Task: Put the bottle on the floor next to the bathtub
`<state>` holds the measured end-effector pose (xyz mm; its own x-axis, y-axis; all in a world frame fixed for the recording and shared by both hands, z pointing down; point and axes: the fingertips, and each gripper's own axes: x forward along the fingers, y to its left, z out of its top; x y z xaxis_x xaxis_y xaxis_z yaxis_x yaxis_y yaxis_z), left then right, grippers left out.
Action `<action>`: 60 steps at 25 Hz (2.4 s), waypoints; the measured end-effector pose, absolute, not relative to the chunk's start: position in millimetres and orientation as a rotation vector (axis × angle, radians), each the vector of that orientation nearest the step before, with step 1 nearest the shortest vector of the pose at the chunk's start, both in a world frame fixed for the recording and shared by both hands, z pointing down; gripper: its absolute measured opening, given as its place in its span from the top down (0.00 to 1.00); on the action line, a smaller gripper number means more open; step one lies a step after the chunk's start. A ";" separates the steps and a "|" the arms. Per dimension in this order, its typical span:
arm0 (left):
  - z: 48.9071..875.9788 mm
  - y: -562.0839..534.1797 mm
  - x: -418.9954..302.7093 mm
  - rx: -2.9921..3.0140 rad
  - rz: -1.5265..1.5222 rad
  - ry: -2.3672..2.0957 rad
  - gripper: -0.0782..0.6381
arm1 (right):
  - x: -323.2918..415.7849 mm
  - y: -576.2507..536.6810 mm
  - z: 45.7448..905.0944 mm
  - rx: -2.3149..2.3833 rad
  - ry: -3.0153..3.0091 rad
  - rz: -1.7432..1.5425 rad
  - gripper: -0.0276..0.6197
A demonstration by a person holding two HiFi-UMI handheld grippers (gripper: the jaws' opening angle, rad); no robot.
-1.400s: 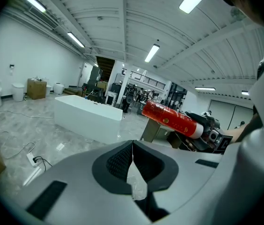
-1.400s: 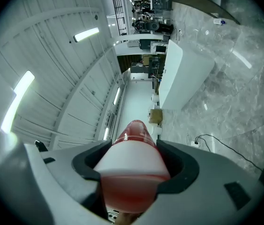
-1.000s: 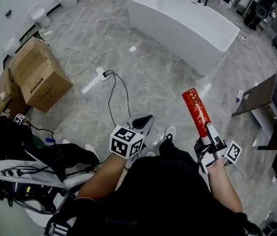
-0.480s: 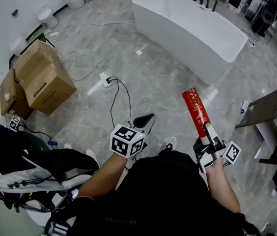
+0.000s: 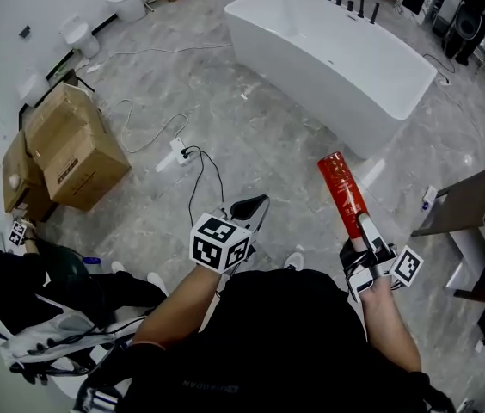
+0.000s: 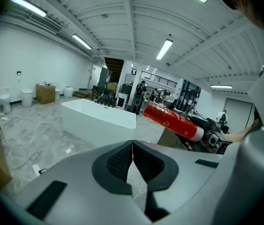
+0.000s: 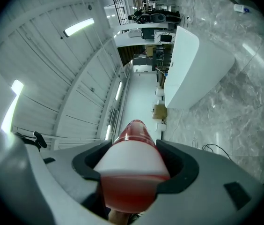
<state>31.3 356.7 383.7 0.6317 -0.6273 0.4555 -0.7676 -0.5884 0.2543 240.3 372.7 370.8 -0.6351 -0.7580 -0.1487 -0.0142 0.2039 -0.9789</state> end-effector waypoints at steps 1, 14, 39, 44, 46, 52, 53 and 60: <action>384.7 350.6 33.8 2.429 0.453 -1.102 0.87 | 242.7 367.2 372.4 -0.716 1.845 -1.486 0.50; 383.5 292.6 58.0 2.427 0.513 -1.136 0.87 | 275.4 304.3 382.7 -0.706 1.851 -1.501 0.50; 380.7 63.5 -20.3 2.489 0.464 -1.012 0.87 | 187.0 108.8 379.7 -0.832 1.800 -1.446 0.50; 389.7 11.0 -57.2 2.494 0.486 -0.977 0.87 | 156.4 63.5 384.2 -0.883 1.773 -1.427 0.50; 388.2 -11.4 -67.8 2.506 0.486 -0.952 0.87 | 144.0 44.1 388.0 -0.911 1.751 -1.432 0.50; 392.7 -41.2 -76.4 2.542 0.493 -0.892 0.87 | 131.2 16.1 395.0 -0.948 1.731 -1.406 0.50; 394.5 -46.2 -78.3 2.537 0.495 -0.889 0.87 | 129.8 11.2 394.8 -0.952 1.731 -1.405 0.50; 408.9 -73.9 -81.8 2.500 0.520 -0.852 0.87 | 126.7 -23.7 398.5 -0.981 1.732 -1.427 0.50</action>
